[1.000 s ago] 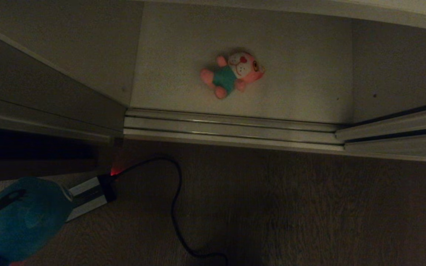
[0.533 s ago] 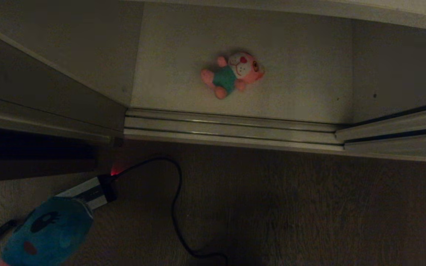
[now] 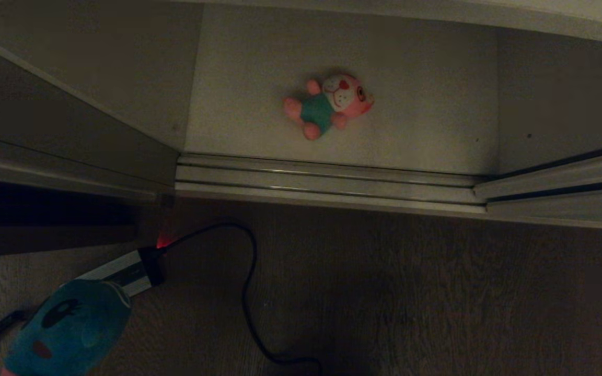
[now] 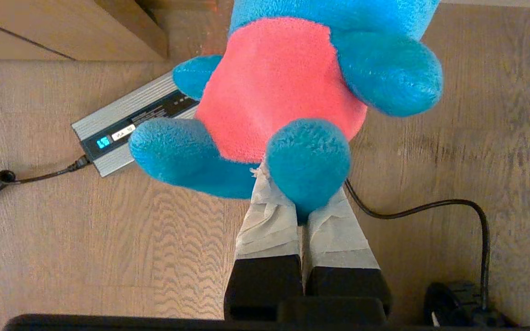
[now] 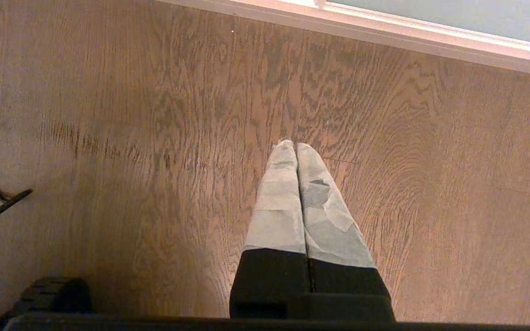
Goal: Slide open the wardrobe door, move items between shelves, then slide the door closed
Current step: Place the blue doll on the higher shelf
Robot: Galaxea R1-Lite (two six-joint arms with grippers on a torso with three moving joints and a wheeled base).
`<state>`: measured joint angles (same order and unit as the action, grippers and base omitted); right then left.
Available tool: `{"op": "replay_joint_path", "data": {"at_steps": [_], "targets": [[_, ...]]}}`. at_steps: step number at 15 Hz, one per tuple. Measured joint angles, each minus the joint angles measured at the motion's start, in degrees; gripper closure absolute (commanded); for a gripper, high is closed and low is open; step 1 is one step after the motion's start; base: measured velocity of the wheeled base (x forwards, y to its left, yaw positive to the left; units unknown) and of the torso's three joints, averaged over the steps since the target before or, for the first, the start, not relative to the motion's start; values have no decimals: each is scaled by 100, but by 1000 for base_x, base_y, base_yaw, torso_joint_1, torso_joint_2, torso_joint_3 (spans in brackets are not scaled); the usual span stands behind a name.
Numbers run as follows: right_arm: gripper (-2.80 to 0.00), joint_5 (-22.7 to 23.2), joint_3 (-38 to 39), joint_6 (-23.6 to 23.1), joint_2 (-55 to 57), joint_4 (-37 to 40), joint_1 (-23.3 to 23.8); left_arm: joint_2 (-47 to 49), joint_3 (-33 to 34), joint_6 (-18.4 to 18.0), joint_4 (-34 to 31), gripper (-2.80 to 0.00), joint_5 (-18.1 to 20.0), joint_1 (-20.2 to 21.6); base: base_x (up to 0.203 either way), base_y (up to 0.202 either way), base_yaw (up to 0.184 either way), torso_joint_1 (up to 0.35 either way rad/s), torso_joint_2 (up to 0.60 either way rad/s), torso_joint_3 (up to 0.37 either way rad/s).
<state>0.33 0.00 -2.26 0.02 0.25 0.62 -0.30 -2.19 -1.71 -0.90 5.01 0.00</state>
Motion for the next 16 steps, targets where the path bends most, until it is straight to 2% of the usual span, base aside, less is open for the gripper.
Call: {"op": "replay_joint_path", "data": {"at_steps": [4, 16], "targets": [[0, -1, 0, 0, 0, -1, 0, 1, 7, -42, 2, 0, 5, 0, 0, 0, 0, 1, 4, 121], [0, -2, 0, 2, 0, -1, 0, 10, 0, -43, -15, 0, 10, 0, 0, 0, 0, 3, 2, 202]]}}
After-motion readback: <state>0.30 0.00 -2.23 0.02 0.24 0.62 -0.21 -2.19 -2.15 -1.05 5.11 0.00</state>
